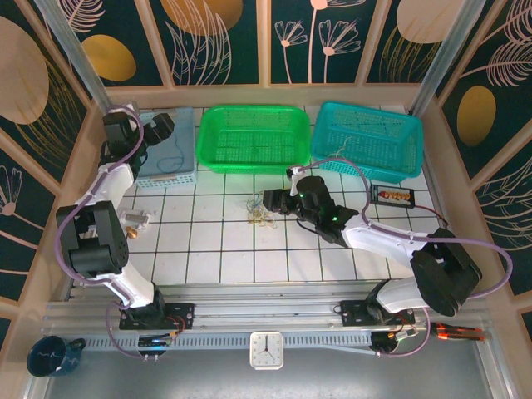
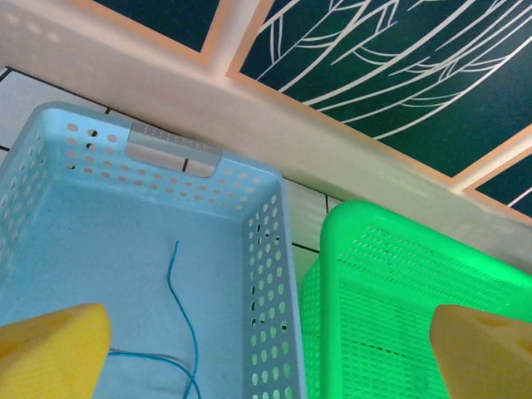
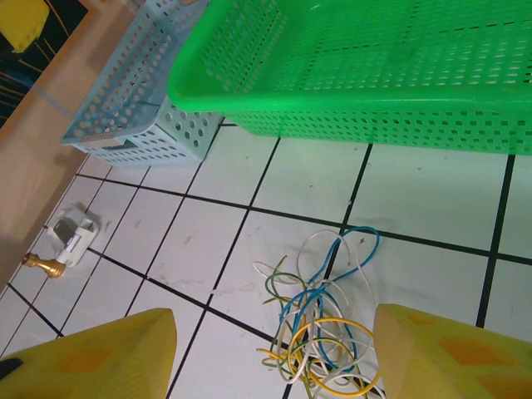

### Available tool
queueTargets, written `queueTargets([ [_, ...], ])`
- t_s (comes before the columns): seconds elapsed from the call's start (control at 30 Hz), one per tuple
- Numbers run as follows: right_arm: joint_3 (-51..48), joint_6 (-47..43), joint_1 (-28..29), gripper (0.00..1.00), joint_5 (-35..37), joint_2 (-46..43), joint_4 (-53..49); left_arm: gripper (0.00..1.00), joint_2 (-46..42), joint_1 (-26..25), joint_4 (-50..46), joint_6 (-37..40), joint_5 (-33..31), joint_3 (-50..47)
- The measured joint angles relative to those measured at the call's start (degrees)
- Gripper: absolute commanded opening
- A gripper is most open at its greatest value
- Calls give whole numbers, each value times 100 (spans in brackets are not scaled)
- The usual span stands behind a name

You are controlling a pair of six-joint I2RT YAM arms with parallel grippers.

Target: Untangle the cables

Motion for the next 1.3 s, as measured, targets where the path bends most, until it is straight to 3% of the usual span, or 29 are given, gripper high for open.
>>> queueTargets([
  [0.5, 297, 17, -494, 64, -114, -138, -223, 99, -614, -2, -96, -114, 389, 138],
  [0.77, 304, 22, -507, 64, -249, -136, -243, 99, -1515, -2, -352, -308, 52, -1287],
  [0.97, 304, 37, -514, 64, -382, -127, -208, 92, -2068, -2, -595, -393, -374, -2494],
  [1.13, 304, 37, -518, 63, -463, -92, -184, 90, -2044, -2, -636, -579, -518, -2817],
  [1.3, 302, 39, -518, 63, -483, -92, -155, 81, -1696, -2, -616, -656, -634, -2697],
])
